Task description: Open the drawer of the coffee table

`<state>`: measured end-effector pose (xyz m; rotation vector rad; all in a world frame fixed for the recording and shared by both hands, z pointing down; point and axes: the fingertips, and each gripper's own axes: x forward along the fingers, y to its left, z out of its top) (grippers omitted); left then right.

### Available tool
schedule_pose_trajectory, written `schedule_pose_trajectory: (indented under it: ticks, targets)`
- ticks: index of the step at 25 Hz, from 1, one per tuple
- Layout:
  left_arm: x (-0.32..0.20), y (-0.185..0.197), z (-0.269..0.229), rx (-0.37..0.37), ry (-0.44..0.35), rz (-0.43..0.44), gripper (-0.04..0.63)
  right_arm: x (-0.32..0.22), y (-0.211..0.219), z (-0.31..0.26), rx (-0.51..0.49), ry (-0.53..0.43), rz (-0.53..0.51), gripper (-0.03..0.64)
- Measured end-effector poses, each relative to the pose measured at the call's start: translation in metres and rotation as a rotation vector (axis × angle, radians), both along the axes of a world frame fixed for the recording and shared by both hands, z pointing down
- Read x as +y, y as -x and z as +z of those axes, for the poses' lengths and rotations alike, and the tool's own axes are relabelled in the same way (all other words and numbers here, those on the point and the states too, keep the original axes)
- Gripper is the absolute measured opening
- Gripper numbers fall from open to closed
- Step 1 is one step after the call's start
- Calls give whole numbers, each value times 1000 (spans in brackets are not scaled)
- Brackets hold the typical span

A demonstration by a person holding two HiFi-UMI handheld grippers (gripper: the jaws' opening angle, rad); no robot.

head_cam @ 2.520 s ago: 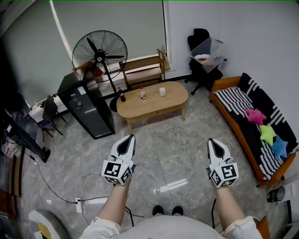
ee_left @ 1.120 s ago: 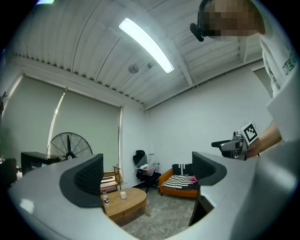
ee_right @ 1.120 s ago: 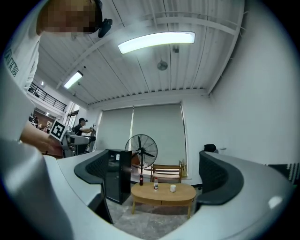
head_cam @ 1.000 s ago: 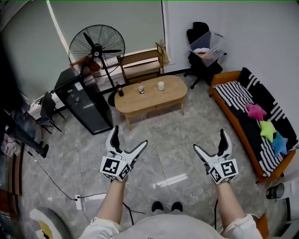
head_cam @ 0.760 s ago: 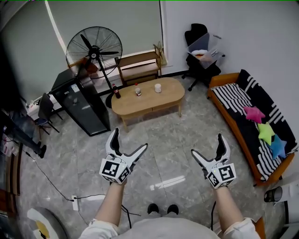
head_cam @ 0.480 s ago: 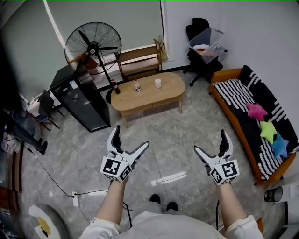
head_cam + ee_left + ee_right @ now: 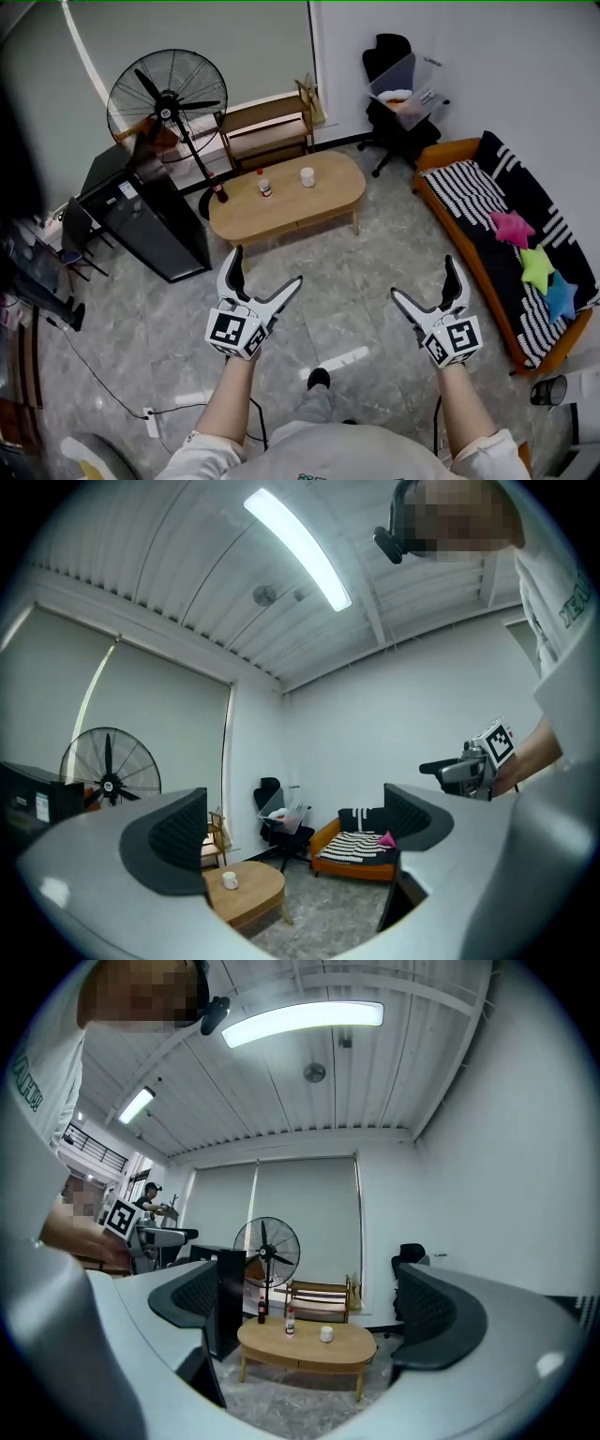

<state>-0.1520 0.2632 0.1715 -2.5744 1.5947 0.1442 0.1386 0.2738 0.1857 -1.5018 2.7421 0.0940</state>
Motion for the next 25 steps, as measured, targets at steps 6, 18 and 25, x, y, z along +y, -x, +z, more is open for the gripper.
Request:
schedule_pose_trajectory:
  ticks: [6,18,25]
  targets:
    - [-73,21,3,0,9,35,565,-67,28,-4,4,0,24,589]
    - [-165,16,-2,0,13,43,565,-157,26,-12,-2,-1,26,589]
    - [-226,-4,0,-19,21,-19,565,-236,5,-7,-14,4,-41,589]
